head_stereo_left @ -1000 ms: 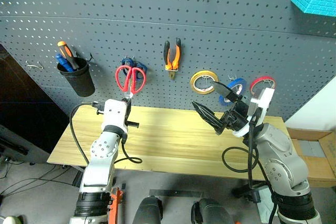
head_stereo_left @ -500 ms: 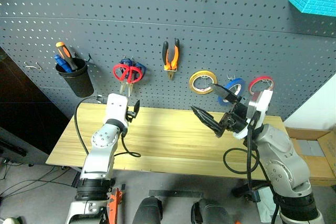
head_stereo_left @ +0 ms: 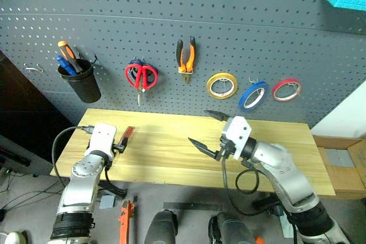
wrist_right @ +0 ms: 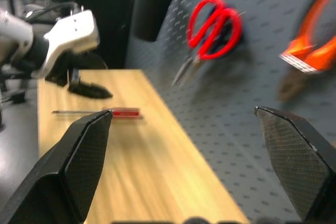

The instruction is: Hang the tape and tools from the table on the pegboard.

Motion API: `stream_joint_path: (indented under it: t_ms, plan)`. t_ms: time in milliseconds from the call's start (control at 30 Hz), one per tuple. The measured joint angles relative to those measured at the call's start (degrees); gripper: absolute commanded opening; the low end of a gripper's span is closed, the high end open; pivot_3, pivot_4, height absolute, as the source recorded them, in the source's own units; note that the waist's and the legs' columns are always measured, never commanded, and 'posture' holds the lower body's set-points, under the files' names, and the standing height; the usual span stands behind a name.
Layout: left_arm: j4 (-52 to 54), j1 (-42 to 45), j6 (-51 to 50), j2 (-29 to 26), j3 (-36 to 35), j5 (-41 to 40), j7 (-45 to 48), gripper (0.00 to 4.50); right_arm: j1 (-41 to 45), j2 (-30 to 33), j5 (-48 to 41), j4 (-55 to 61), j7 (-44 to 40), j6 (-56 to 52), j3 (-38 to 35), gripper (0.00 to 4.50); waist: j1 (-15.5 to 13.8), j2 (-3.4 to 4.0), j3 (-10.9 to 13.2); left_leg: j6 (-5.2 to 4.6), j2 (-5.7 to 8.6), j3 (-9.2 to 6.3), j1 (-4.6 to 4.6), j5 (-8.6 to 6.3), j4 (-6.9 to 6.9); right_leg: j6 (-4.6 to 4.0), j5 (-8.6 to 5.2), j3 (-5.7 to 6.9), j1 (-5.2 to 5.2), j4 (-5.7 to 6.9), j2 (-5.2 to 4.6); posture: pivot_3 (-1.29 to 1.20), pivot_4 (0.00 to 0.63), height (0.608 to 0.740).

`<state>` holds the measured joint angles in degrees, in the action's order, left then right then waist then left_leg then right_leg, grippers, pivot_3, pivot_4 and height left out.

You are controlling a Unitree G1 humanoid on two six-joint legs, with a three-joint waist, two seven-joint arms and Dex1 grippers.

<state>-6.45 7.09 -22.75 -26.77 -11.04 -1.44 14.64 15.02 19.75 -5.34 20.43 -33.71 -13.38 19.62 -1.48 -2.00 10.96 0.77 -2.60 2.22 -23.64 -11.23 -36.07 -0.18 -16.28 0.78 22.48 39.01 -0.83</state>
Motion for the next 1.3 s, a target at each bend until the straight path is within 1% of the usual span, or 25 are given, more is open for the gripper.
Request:
stream_joint_path:
  t_ms: [67, 100, 200, 400, 500, 633, 733, 867, 1033, 1167, 1300]
  plan:
    - [-1.61, 0.90, -0.61, -0.10, -0.07, -0.34, 0.83, 4.02, 2.32, -1.15, 1.80, -0.81, 0.35, -2.47, 1.85, 4.50, -0.26, -0.12, 0.92, 0.00, 0.04, -0.07, -0.12, 0.00, -0.01, -0.07, 0.04, 0.08, 0.02, -0.04, -0.07, 0.09, 0.290, 0.740]
    - [-2.42, 1.57, -0.61, -0.14, 0.00, -0.45, 1.28, 4.02, 2.74, -1.70, 2.03, -0.86, 0.51, -3.44, 2.22, 4.50, -0.41, -0.19, 1.25, 0.00, 0.06, -0.11, -0.20, 0.00, -0.01, -0.21, 0.13, 0.13, 0.08, -0.05, -0.10, 0.10, 0.295, 0.740]
    - [-5.25, 4.94, -0.60, -1.21, 0.57, -0.87, 3.67, 4.02, 4.35, -2.95, 2.25, -1.24, 1.33, -6.10, 2.26, 4.50, -0.49, -0.28, 2.62, 0.00, 0.07, -0.14, -0.30, 0.00, -0.01, -0.23, 0.14, 0.21, 0.15, -0.05, -0.17, 0.10, 0.317, 0.740]
    - [-11.44, 10.34, 2.30, -3.88, 3.28, -0.45, 8.02, 4.02, 3.81, -1.85, 2.18, 0.21, 1.20, -9.11, 1.84, 4.50, -0.13, -0.21, 4.56, 0.02, 0.06, -0.12, -0.43, -0.02, 0.12, -0.23, 0.14, 0.27, 0.33, -0.05, -0.21, 0.10, 0.351, 0.740]
    - [-14.15, 11.84, 3.28, -3.97, 4.16, 0.13, 8.32, 4.02, 3.22, -1.59, 1.84, 2.25, 1.21, -10.66, 1.74, 4.50, 0.04, -0.19, 5.37, 0.03, 0.05, -0.13, -0.86, 0.00, 0.09, -0.22, 0.15, 0.29, 0.80, 0.02, -0.21, 0.11, 0.367, 0.740]
    - [-16.21, 13.54, 3.50, -4.07, 4.36, 0.30, 8.52, 4.02, 2.99, -1.56, 1.77, 4.24, 1.29, -12.95, 1.73, 4.50, 0.10, -0.19, 6.64, 0.04, 0.05, -0.20, -0.99, 0.00, 0.09, -0.19, 0.14, 0.39, 0.88, 0.00, -0.21, 0.12, 0.382, 0.740]
    - [-16.40, 13.83, 3.87, -4.51, 4.51, 0.46, 8.57, 4.02, 2.98, -2.01, 1.68, 5.22, 1.42, -14.32, 1.74, 4.50, 0.05, -0.21, 7.15, 0.06, 0.06, -0.21, -1.09, 0.00, 0.10, -0.11, 0.10, 0.41, 0.97, -0.02, -0.21, 0.12, 0.387, 0.740]
    - [-19.68, 16.45, 5.99, -5.60, 4.53, 1.07, 8.43, 4.02, 3.01, -2.96, 1.12, 6.53, 1.59, -16.29, 1.80, 4.50, -0.03, -0.16, 7.94, 0.10, 0.05, -0.28, -1.11, 0.03, 0.10, 0.03, 0.02, 0.50, 0.98, 0.00, -0.22, 0.13, 0.394, 0.740]
    - [-23.87, 18.03, 6.91, -5.90, 4.51, 1.09, 8.86, 4.02, 2.09, -1.73, 0.60, 8.68, 1.54, -17.69, 1.46, 4.50, -0.03, -0.15, 8.32, 0.13, 0.06, -0.27, -1.14, 0.01, 0.13, 0.10, -0.03, 0.51, 1.02, -0.05, -0.25, 0.12, 0.413, 0.740]
    - [-26.86, 19.04, 6.78, -5.84, 4.47, 0.20, 10.90, 4.02, 1.45, -0.75, -0.47, 10.71, 1.63, -19.70, 0.07, 4.50, -0.06, -0.12, 9.37, 0.17, 0.04, -0.28, -1.16, 0.03, 0.11, 0.11, -0.03, 0.51, 1.05, -0.01, -0.25, 0.12, 0.430, 0.740]
    - [-30.17, 22.30, 5.96, -5.87, 3.97, -0.83, 12.09, 4.02, 1.49, -0.56, -0.63, 12.02, 1.68, -21.33, -0.40, 4.50, -0.10, -0.05, 9.92, 0.18, 0.04, -0.27, -1.16, 0.03, 0.14, 0.15, -0.06, 0.52, 1.06, -0.03, -0.25, 0.12, 0.437, 0.740]
